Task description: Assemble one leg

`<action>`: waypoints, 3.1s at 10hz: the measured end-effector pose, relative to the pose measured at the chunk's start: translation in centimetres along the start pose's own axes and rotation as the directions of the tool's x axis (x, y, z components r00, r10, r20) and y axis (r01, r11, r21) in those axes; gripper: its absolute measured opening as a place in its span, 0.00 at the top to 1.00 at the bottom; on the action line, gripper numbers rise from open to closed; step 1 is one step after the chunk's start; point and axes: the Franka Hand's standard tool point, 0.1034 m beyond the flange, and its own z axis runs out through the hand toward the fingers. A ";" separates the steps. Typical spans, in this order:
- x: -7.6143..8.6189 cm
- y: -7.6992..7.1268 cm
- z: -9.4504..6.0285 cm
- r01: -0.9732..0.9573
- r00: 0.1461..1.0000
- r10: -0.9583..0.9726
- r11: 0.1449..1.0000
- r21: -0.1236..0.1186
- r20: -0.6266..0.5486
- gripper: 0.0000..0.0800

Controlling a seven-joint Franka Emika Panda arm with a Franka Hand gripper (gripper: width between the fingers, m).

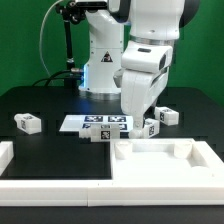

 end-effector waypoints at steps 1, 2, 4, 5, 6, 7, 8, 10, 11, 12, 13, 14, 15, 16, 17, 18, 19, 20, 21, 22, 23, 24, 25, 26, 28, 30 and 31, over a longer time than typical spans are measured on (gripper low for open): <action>0.0 -0.1 0.1 0.003 1.000 -0.003 1.000 0.001 0.000 0.19; -0.1 -0.2 0.2 0.115 0.993 -0.116 0.993 -0.030 -0.026 0.19; -0.2 -1.2 0.1 0.314 0.948 -0.316 0.947 -0.064 -0.033 0.19; 0.0 -1.6 0.1 0.330 0.942 -0.333 0.941 -0.079 -0.040 0.19; -0.1 -1.6 0.2 0.327 0.943 -0.330 0.942 -0.076 -0.040 0.19; -0.1 -1.6 0.2 0.327 0.943 -0.330 0.942 -0.076 -0.040 0.19; -0.1 -1.6 0.2 0.327 0.943 -0.330 0.942 -0.076 -0.040 0.19; 0.0 -1.8 0.3 0.327 0.943 -0.330 0.942 -0.074 -0.040 0.19; 0.3 -3.2 0.8 0.334 0.940 -0.337 0.940 -0.076 -0.044 0.19; 0.2 -5.1 1.5 0.354 0.933 -0.357 0.933 -0.064 -0.044 0.19; -0.2 -6.3 2.0 0.357 0.931 -0.361 0.932 -0.066 -0.053 0.19; -0.3 -6.9 2.4 0.357 0.930 -0.363 0.930 -0.083 -0.067 0.19; -0.5 -7.1 2.7 0.352 0.930 -0.359 0.932 -0.090 -0.076 0.19; -0.4 -7.0 2.6 0.352 0.931 -0.358 0.932 -0.087 -0.073 0.19; -0.4 -7.0 2.6 0.352 0.931 -0.358 0.932 -0.088 -0.074 0.19; -0.4 -7.0 2.8 0.389 0.915 -0.396 0.917 -0.092 -0.072 0.19; -0.5 -7.2 3.4 0.431 0.896 -0.438 0.898 -0.092 -0.073 0.19; -0.3 -7.3 3.5 0.446 0.887 -0.454 0.889 -0.106 -0.077 0.19; -0.1 -7.4 3.4 0.468 0.875 -0.478 0.876 -0.120 -0.078 0.19; 0.1 -7.3 3.4 0.493 0.860 -0.505 0.860 -0.131 -0.077 0.19; 0.1 -7.3 3.4 0.493 0.860 -0.505 0.860 -0.131 -0.077 0.19; 0.1 -7.3 3.4 0.493 0.860 -0.505 0.860 -0.131 -0.077 0.19; 0.1 -7.3 3.4 0.493 0.860 -0.505 0.860 -0.131 -0.077 0.19; 0.1 -7.3 3.4 0.493 0.860 -0.505 0.860 -0.131 -0.077 0.19; 0.1 -7.3 3.4 0.493 0.860 -0.505 0.860 -0.131 -0.077 0.19; 0.1 -7.3 3.4 0.493 0.860 -0.505 0.860 -0.131 -0.077 0.19; 0.1 -7.3 3.4 0.493 0.860 -0.505 0.860 -0.131 -0.077 0.19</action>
Offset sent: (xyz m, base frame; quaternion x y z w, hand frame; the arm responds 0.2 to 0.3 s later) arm -0.0209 0.0288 0.0132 -0.0474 0.0828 -0.3044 0.9477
